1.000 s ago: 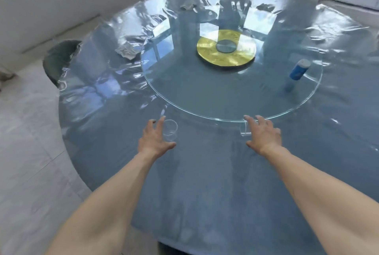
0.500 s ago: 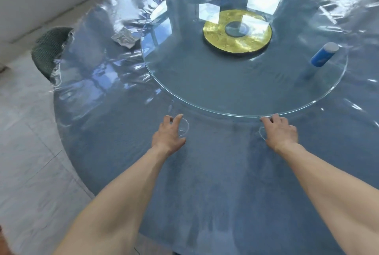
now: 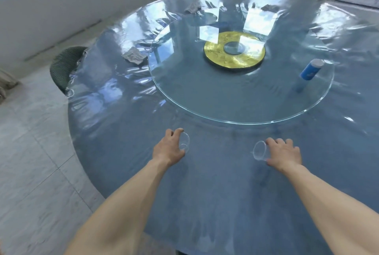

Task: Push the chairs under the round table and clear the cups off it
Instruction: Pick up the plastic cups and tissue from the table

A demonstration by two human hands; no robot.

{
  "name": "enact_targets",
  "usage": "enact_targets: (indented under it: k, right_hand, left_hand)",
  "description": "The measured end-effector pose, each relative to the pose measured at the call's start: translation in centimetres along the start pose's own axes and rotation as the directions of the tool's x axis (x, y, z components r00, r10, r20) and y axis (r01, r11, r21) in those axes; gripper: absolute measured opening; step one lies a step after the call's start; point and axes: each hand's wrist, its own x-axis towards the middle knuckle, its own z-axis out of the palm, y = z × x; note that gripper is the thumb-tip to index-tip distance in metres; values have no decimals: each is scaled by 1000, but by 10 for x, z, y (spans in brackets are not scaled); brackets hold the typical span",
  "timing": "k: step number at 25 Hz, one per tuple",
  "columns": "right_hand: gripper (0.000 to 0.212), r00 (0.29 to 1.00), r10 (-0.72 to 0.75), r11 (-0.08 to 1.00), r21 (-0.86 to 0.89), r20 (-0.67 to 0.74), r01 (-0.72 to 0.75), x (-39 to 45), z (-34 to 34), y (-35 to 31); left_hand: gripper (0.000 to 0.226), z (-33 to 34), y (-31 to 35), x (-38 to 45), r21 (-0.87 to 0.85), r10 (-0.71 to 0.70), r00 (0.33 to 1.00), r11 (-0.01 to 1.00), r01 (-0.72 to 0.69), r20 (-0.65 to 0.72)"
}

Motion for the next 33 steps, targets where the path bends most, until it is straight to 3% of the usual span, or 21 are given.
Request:
enact_targets:
  k: [4,8,13,18,25,33]
  right_hand:
    - [51,991,-66,964,263,117,33,-44,-10,-1]
    - [55,965,-169,912,404,202,75,-93,-11,21]
    - [62,972,-210,843,524,108,124,-156,0,56]
    - [67,970,-224,851,505,96,146,-214,39,73]
    - [66,946,-306,832,513,110,210,-244,55,28]
    - [64,827,-540,798,406,154,446,-240,28,-148]
  left_hand:
    - [66,5,13,-37,-74,-19,999,997,21,31]
    - [70,22,36,-82,-249,27,997,968,-9,69]
    - [72,46,84,-130,-437,148,984,895,-92,97]
    - [63,73,102,-183,-543,178,970,838,-60,167]
    - [61,81,39,-232,-575,76,979,817,46,188]
    - [69,33,-118,-247,-648,-100,986,744,163,133]
